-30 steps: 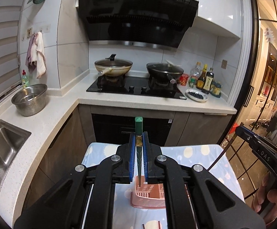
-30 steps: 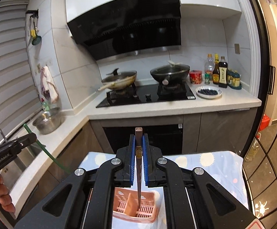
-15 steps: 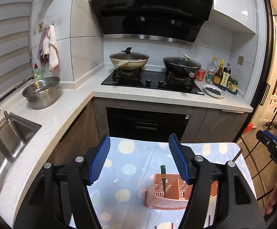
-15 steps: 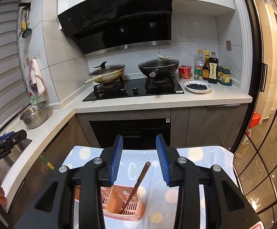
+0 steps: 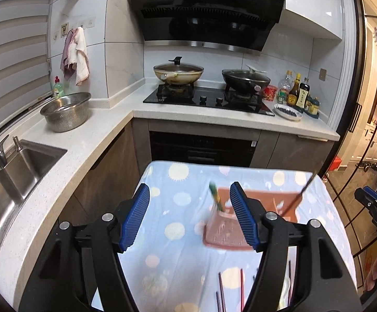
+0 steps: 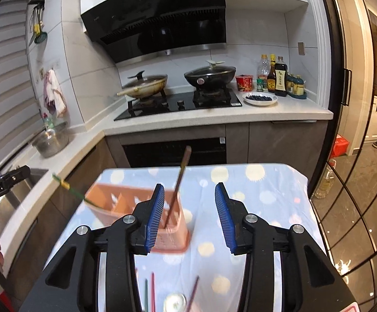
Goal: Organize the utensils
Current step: 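Move both open tools back down over the remaining chopsticks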
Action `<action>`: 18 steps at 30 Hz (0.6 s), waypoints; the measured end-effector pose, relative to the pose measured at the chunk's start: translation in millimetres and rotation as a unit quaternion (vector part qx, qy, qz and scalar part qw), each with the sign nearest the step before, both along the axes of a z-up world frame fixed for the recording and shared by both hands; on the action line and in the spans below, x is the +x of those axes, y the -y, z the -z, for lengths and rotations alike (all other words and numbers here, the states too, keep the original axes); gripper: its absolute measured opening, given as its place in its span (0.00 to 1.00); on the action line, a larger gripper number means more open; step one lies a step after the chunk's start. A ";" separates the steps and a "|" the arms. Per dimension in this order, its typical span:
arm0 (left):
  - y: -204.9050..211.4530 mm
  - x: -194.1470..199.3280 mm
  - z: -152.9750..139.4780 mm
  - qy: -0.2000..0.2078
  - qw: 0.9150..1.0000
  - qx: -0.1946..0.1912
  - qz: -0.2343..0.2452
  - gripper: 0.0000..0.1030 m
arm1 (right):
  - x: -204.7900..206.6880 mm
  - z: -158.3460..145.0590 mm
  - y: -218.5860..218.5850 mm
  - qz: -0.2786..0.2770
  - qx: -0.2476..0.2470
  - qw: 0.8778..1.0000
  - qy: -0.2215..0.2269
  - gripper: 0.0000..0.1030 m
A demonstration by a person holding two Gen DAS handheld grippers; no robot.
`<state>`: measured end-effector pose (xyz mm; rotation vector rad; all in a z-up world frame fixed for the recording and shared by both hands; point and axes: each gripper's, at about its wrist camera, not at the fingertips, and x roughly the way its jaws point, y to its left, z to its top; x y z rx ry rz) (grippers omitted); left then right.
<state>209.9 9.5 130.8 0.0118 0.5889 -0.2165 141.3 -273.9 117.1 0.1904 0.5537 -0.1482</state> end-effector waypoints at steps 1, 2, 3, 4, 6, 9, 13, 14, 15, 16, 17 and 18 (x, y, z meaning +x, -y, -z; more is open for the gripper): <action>-1.1 -8.4 6.8 -0.004 1.000 0.002 0.003 0.59 | -8.6 5.4 -2.3 0.001 -0.002 1.000 -0.003 0.39; -2.6 -16.4 14.7 -0.009 1.000 0.005 0.004 0.59 | -18.1 11.7 -4.6 0.002 -0.005 1.000 -0.007 0.39; -3.9 -23.8 23.2 -0.016 1.000 0.007 0.005 0.59 | -28.1 18.8 -6.8 0.005 -0.006 1.000 -0.012 0.39; -4.3 -32.5 31.8 -0.025 1.000 0.011 0.008 0.59 | -37.9 26.5 -8.8 0.007 -0.006 1.000 -0.017 0.39; -6.3 -47.6 50.4 -0.043 0.999 0.017 0.013 0.59 | -55.6 42.4 -12.8 0.010 -0.006 1.000 -0.029 0.39; -10.0 -69.9 78.3 -0.072 0.997 0.020 0.018 0.59 | -84.9 69.2 -19.9 0.015 -0.008 0.999 -0.050 0.39; -11.7 -104.4 124.7 -0.129 0.991 0.026 0.031 0.59 | -122.5 104.3 -29.1 0.024 -0.020 0.996 -0.079 0.39; -11.0 -112.0 135.3 -0.142 0.989 0.028 0.035 0.60 | -131.1 112.7 -30.2 0.025 -0.017 0.996 -0.088 0.39; -10.6 -121.1 146.8 -0.157 0.986 0.028 0.039 0.59 | -137.8 119.6 -31.2 0.025 -0.011 0.995 -0.096 0.39; -9.6 -129.4 156.1 -0.170 0.984 0.028 0.044 0.59 | -145.0 127.7 -31.9 0.027 -0.004 0.994 -0.104 0.39; -8.8 -136.2 163.6 -0.181 0.982 0.027 0.048 0.59 | -151.0 134.7 -31.9 0.028 0.004 0.993 -0.112 0.39; -8.0 -143.5 171.4 -0.193 0.980 0.026 0.051 0.59 | -155.2 140.8 -31.0 0.029 0.010 0.993 -0.118 0.39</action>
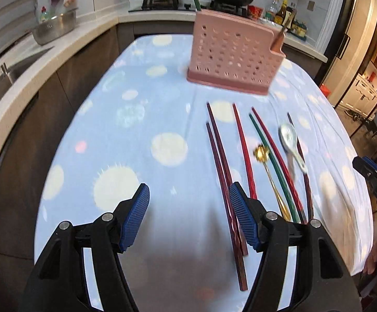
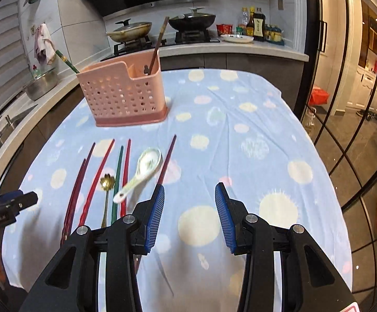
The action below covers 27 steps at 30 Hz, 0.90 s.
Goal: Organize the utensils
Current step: 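Move both open tools back down over the remaining chopsticks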
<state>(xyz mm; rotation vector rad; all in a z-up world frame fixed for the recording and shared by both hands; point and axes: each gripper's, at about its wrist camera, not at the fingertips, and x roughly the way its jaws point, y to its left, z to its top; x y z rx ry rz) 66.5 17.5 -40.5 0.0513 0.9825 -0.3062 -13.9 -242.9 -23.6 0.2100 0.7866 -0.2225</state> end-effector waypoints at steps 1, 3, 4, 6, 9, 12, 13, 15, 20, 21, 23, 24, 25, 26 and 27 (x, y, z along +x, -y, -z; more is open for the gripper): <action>1.2 -7.7 7.6 -0.011 1.000 -0.002 0.003 0.59 | -4.6 5.7 -0.1 0.002 0.005 1.000 -0.005 0.39; 2.6 -19.4 17.1 -0.024 1.000 -0.002 0.007 0.59 | -13.1 15.5 -2.0 0.002 0.014 1.000 -0.013 0.39; 3.1 -24.8 20.7 -0.030 1.000 -0.003 0.010 0.59 | -16.8 20.2 -4.3 0.002 0.015 1.000 -0.016 0.39; 5.6 -35.7 25.1 -0.033 0.999 -0.003 0.019 0.59 | -22.7 27.2 -8.8 -0.001 0.017 1.000 -0.024 0.39; 10.4 -49.0 26.0 -0.025 0.999 0.006 0.026 0.59 | -30.2 34.4 -16.0 -0.005 0.023 0.999 -0.030 0.39; 16.0 -56.5 29.8 -0.024 0.999 0.013 0.033 0.59 | -31.4 37.3 -23.6 -0.013 0.026 0.999 -0.033 0.39; 18.4 -59.1 31.9 -0.024 0.999 0.017 0.036 0.59 | -30.8 36.8 -25.9 -0.016 0.026 0.999 -0.033 0.39; 22.0 -63.0 37.0 -0.024 0.999 0.024 0.041 0.59 | -30.8 37.2 -30.4 -0.022 0.027 0.999 -0.033 0.39; 23.7 -69.3 45.5 -0.025 0.998 0.035 0.045 0.53 | -30.3 39.0 -40.1 -0.035 0.027 0.998 -0.037 0.39; 23.6 -69.9 45.5 -0.023 0.998 0.038 0.046 0.52 | -30.3 39.3 -41.4 -0.037 0.026 0.998 -0.037 0.39; 20.8 -70.2 45.8 -0.022 0.998 0.040 0.045 0.47 | -30.2 39.5 -42.8 -0.039 0.027 0.998 -0.037 0.39; 19.3 -69.7 45.2 -0.022 0.998 0.041 0.044 0.44 | -30.1 39.5 -43.4 -0.039 0.026 0.998 -0.037 0.39; 16.6 -69.7 44.7 -0.023 0.998 0.041 0.043 0.40 | -30.0 39.5 -43.6 -0.039 0.026 0.998 -0.037 0.39; 14.2 -69.1 44.3 -0.024 0.998 0.039 0.042 0.36 | -29.5 39.6 -43.5 -0.039 0.026 0.998 -0.037 0.39; 11.6 -68.9 44.0 -0.024 0.998 0.038 0.041 0.34 | -28.8 39.8 -43.6 -0.039 0.026 0.998 -0.037 0.39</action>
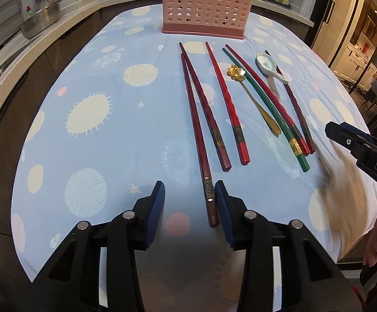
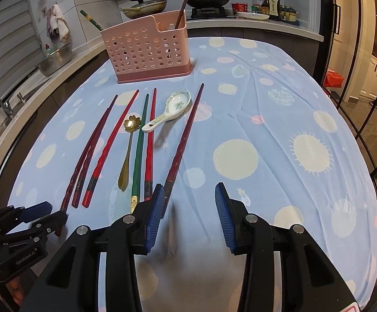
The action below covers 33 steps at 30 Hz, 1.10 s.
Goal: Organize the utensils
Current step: 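Move both open tools back down over the remaining chopsticks, then close the left tool on a dark red chopstick while the right tool grasps another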
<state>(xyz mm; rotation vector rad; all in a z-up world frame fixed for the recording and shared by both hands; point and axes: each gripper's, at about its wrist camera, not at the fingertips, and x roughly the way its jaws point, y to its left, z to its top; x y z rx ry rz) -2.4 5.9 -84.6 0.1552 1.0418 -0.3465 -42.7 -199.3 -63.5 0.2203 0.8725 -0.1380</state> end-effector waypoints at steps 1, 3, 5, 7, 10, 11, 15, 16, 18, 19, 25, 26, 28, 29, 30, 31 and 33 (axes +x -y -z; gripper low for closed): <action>-1.8 0.1 -0.2 0.000 1.000 0.000 -0.001 0.30 | -0.3 0.1 -0.4 0.000 -0.001 1.000 0.000 0.39; -5.1 0.3 -0.1 -0.001 1.000 -0.001 -0.002 0.27 | 1.5 1.0 -1.4 -0.001 -0.005 1.000 -0.001 0.39; -7.9 0.9 -0.5 -0.003 1.000 -0.002 -0.004 0.23 | 5.0 2.7 -2.5 -0.003 -0.005 1.000 -0.002 0.39; -10.9 2.2 -0.6 -0.005 1.000 -0.005 -0.007 0.19 | 9.0 5.2 -5.6 -0.007 -0.006 1.000 -0.005 0.39; -16.1 5.5 -0.5 -0.011 1.000 -0.014 -0.011 0.16 | 16.8 10.0 -11.2 -0.013 -0.008 1.000 -0.010 0.39; -16.8 6.1 -0.3 -0.013 1.000 -0.016 -0.012 0.16 | 19.2 12.0 -12.8 -0.015 -0.010 1.000 -0.013 0.39; -16.9 7.6 0.2 -0.014 1.000 -0.017 -0.012 0.16 | 25.3 17.7 -16.1 -0.015 -0.014 1.000 -0.018 0.35; -16.8 7.8 0.2 -0.015 1.000 -0.018 -0.012 0.16 | 26.2 19.0 -16.4 -0.015 -0.014 1.000 -0.020 0.33; -16.7 7.9 0.0 -0.015 1.000 -0.018 -0.012 0.16 | 27.9 22.1 -17.0 -0.014 -0.019 0.999 -0.026 0.27; -16.6 7.8 0.0 -0.015 1.000 -0.018 -0.012 0.16 | 28.2 23.6 -17.2 -0.014 -0.022 0.999 -0.028 0.25; -16.8 8.3 0.1 -0.014 1.000 -0.017 -0.013 0.16 | 21.0 24.7 -18.1 -0.018 -0.035 0.999 -0.028 0.16; -16.6 8.1 0.3 -0.014 1.000 -0.017 -0.013 0.16 | 19.4 24.9 -18.3 -0.018 -0.036 0.999 -0.027 0.16; -16.7 8.0 0.4 -0.014 1.000 -0.018 -0.012 0.16 | 16.2 25.1 -19.3 -0.021 -0.040 0.999 -0.027 0.11; -16.6 7.7 0.7 -0.013 1.000 -0.018 -0.013 0.14 | 14.9 25.0 -19.5 -0.023 -0.040 0.999 -0.026 0.10; -16.5 7.5 0.6 -0.013 1.000 -0.018 -0.011 0.12 | 13.8 24.8 -19.4 -0.024 -0.040 0.999 -0.027 0.09; -16.3 7.2 0.5 -0.013 1.000 -0.018 -0.010 0.08 | 12.8 24.5 -19.4 -0.025 -0.040 0.999 -0.028 0.08; -16.5 6.8 -0.1 -0.018 0.999 -0.025 -0.007 0.07 | 11.1 23.4 -17.4 -0.026 -0.034 0.999 -0.029 0.08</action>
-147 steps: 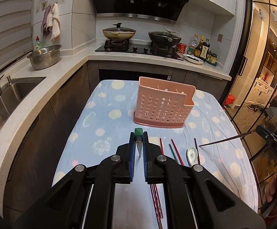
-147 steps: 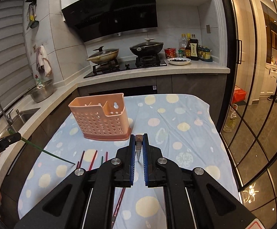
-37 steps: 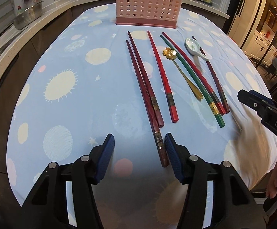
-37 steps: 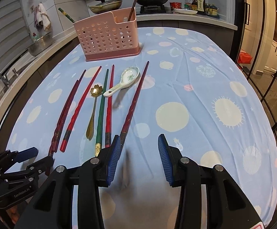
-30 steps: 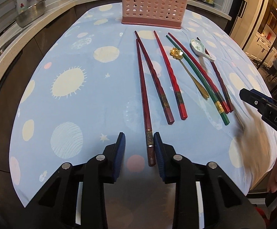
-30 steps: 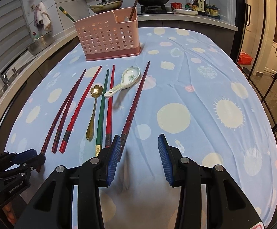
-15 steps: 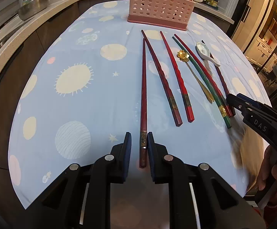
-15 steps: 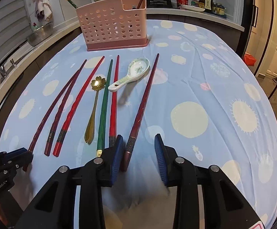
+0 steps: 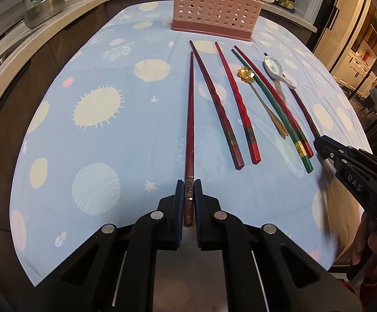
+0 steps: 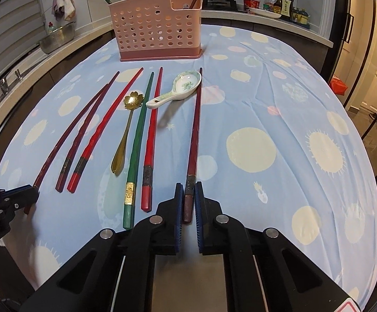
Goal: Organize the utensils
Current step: 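Close the left tool on a dark red chopstick while the right tool grasps another, then lift both dark red chopsticks and carry them over the pink holder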
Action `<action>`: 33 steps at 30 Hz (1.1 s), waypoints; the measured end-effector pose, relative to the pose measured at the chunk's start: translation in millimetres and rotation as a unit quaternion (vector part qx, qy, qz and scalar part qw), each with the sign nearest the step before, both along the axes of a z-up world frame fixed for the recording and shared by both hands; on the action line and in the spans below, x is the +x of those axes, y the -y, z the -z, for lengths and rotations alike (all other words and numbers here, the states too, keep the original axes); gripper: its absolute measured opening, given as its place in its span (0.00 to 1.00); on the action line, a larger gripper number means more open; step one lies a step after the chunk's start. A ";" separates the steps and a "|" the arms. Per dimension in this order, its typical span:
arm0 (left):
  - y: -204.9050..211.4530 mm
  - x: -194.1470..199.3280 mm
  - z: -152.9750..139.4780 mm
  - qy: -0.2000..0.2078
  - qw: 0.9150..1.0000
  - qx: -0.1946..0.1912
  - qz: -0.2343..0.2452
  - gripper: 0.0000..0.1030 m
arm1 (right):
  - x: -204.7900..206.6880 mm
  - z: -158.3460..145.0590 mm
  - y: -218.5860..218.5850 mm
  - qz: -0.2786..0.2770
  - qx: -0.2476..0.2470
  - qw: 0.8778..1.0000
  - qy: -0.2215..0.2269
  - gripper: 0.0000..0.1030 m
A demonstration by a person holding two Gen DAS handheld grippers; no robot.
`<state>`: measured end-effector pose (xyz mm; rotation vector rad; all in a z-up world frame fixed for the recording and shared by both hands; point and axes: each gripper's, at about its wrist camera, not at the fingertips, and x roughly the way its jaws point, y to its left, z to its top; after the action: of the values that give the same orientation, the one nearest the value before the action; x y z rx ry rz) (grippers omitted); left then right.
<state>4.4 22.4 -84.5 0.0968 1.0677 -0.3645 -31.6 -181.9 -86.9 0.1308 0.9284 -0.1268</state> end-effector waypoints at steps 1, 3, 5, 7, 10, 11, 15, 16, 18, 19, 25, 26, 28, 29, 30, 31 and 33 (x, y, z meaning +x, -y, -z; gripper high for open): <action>-0.2 -0.3 -0.3 -0.004 1.000 -0.006 0.001 0.07 | -1.2 -1.0 1.7 0.001 0.004 1.000 0.000 0.07; 0.1 -1.1 -1.6 -0.008 1.000 -0.015 0.006 0.07 | -4.9 -4.9 5.3 0.004 0.009 1.000 0.003 0.07; -1.0 -1.5 -3.5 -0.012 1.000 -0.022 0.004 0.07 | -9.7 -12.3 8.5 0.007 0.010 1.000 0.010 0.07; -2.4 -3.2 -8.1 -0.009 1.000 -0.026 0.002 0.07 | -15.0 -22.4 13.0 0.011 0.014 1.000 0.021 0.07; -4.1 -5.7 -19.8 0.000 0.999 -0.035 0.000 0.07 | -23.7 -41.5 19.6 0.016 0.018 0.999 0.043 0.07; -5.2 -5.9 -24.9 0.004 0.999 -0.039 -0.001 0.07 | -26.3 -49.2 21.9 0.019 0.019 0.998 0.053 0.07; -8.8 -3.9 -50.5 0.026 0.998 -0.057 -0.004 0.07 | -30.9 -80.9 35.0 0.027 0.028 0.995 0.094 0.07; -9.6 -2.1 -57.7 0.035 0.998 -0.061 -0.005 0.07 | -30.6 -90.1 38.9 0.029 0.028 0.994 0.106 0.07; -11.3 2.2 -72.7 0.053 0.996 -0.070 -0.006 0.07 | -27.7 -106.9 45.9 0.030 0.029 0.991 0.127 0.07; -11.9 6.3 -82.3 0.067 0.995 -0.073 -0.007 0.07 | -25.3 -114.5 49.4 0.029 0.030 0.990 0.136 0.07; -7.7 33.4 -126.7 0.132 0.988 -0.079 -0.010 0.07 | -1.5 -153.6 63.2 0.021 0.024 0.982 0.184 0.07; -5.8 39.0 -132.7 0.141 0.987 -0.080 -0.011 0.07 | 2.2 -158.5 64.1 0.020 0.022 0.981 0.189 0.07; -2.6 47.7 -141.3 0.154 0.985 -0.079 -0.011 0.07 | 11.7 -167.4 66.5 0.019 0.019 0.979 0.200 0.07; -0.3 52.4 -145.3 0.161 0.984 -0.078 -0.012 0.07 | 15.4 -170.6 67.4 0.018 0.018 0.979 0.204 0.07; 2.3 56.4 -148.8 0.166 0.983 -0.077 -0.012 0.07 | 20.4 -173.7 68.7 0.017 0.019 0.978 0.207 0.07; 4.3 60.0 -151.2 0.170 0.982 -0.077 -0.012 0.07 | 24.6 -176.1 69.8 0.016 0.019 0.978 0.209 0.07; 8.3 67.1 -157.3 0.176 0.981 -0.077 -0.012 0.07 | 33.4 -180.1 72.0 0.013 0.022 0.977 0.212 0.07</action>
<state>71.4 14.1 72.8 0.0087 0.6869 -0.3903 1.8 -253.9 93.2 0.2024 0.5026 -0.0980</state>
